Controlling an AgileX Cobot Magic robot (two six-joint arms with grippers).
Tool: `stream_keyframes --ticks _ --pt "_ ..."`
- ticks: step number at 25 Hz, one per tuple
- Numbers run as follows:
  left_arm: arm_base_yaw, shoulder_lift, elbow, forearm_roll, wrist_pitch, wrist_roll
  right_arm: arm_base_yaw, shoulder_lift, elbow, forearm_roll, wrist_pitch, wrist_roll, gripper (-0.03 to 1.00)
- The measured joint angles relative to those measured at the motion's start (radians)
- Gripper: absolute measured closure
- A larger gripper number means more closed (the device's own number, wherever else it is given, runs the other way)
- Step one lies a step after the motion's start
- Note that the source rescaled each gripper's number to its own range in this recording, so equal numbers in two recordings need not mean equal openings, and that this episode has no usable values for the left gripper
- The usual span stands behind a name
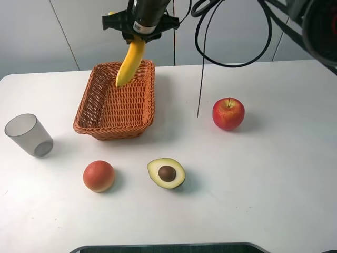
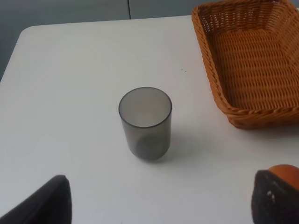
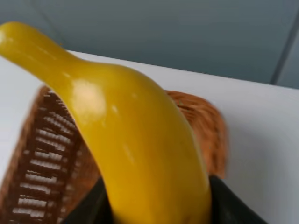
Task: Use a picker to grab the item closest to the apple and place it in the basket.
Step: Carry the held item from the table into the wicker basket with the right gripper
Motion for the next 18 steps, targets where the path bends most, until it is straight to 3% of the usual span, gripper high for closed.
stream_keyframes --ticks 4,18 --pt "0.0 0.0 0.0 0.0 0.0 0.0 0.017 0.038 0.0 0.0 -0.062 -0.002 0.97" --pt "0.0 0.0 0.0 0.0 0.0 0.0 0.023 0.145 0.0 -0.054 -0.09 -0.02 0.97"
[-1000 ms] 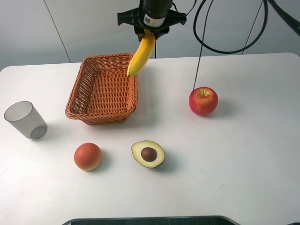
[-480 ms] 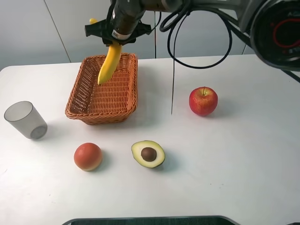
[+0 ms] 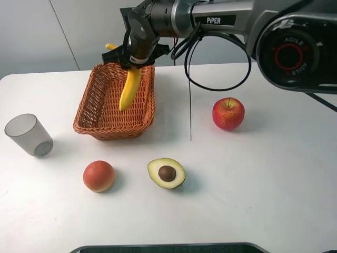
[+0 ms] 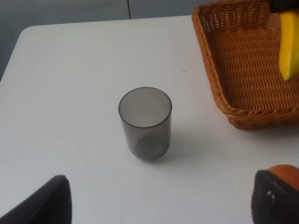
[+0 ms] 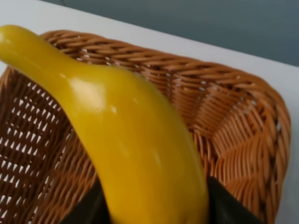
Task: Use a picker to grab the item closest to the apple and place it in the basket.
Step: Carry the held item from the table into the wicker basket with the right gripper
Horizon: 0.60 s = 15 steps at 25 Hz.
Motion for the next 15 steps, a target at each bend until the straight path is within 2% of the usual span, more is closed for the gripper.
stream_keyframes --ticks 9,10,12,15 --pt "0.0 0.0 0.0 0.0 0.0 0.0 0.002 0.004 -0.002 0.0 -0.007 0.0 0.95" --pt "0.0 0.0 0.0 0.0 0.0 0.0 0.002 0.004 -0.002 0.0 -0.009 0.0 0.89" --pt "0.0 0.0 0.0 0.0 0.0 0.0 0.003 0.004 -0.002 0.004 -0.009 0.0 0.67" --pt "0.0 0.0 0.0 0.0 0.0 0.0 0.004 0.004 -0.002 0.022 -0.011 0.0 0.39"
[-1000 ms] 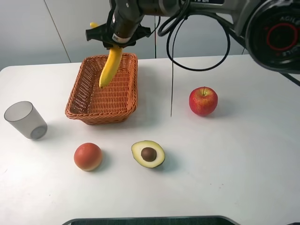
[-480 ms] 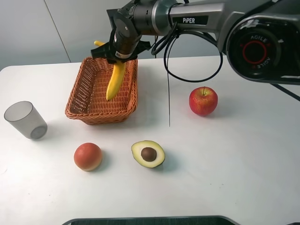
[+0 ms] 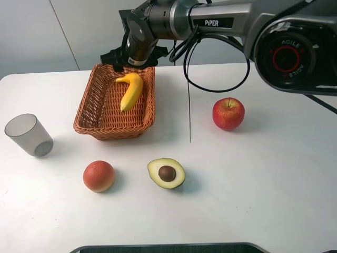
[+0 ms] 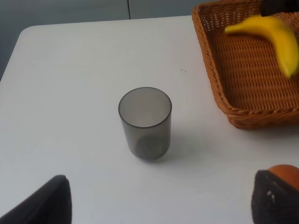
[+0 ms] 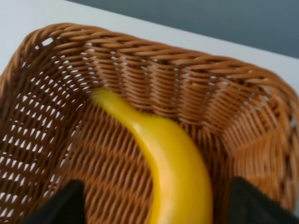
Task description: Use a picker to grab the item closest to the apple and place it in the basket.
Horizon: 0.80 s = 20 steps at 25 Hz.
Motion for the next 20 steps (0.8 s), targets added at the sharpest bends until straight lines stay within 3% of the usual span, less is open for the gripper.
stream_keyframes --ticks 3,7,13,20 --pt "0.0 0.0 0.0 0.0 0.0 0.0 0.0 -0.006 0.0 0.006 0.0 0.0 0.28" --pt "0.0 0.0 0.0 0.0 0.0 0.0 0.0 -0.04 0.0 0.042 0.041 -0.017 0.27" --pt "0.0 0.0 0.0 0.0 0.0 0.0 -0.021 -0.098 0.01 0.146 0.18 -0.126 0.27" --pt "0.0 0.0 0.0 0.0 0.0 0.0 -0.108 -0.278 0.237 0.164 0.251 -0.191 0.27"
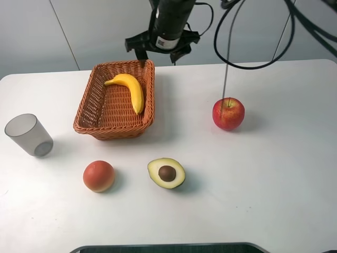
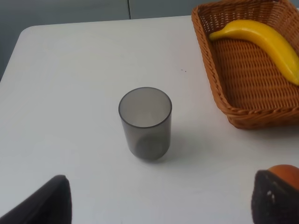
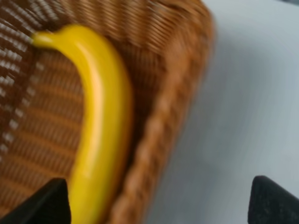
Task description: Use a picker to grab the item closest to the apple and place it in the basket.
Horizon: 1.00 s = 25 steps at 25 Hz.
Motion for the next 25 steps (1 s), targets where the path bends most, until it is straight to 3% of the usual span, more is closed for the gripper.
stream_keyframes --ticks 15,25 --pt "0.0 0.0 0.0 0.0 0.0 0.0 -0.37 -0.533 0.685 0.024 0.001 -0.052 0.27" --pt "0.0 0.0 0.0 0.0 0.0 -0.002 -0.602 -0.986 1.012 0.024 0.012 -0.132 0.27"
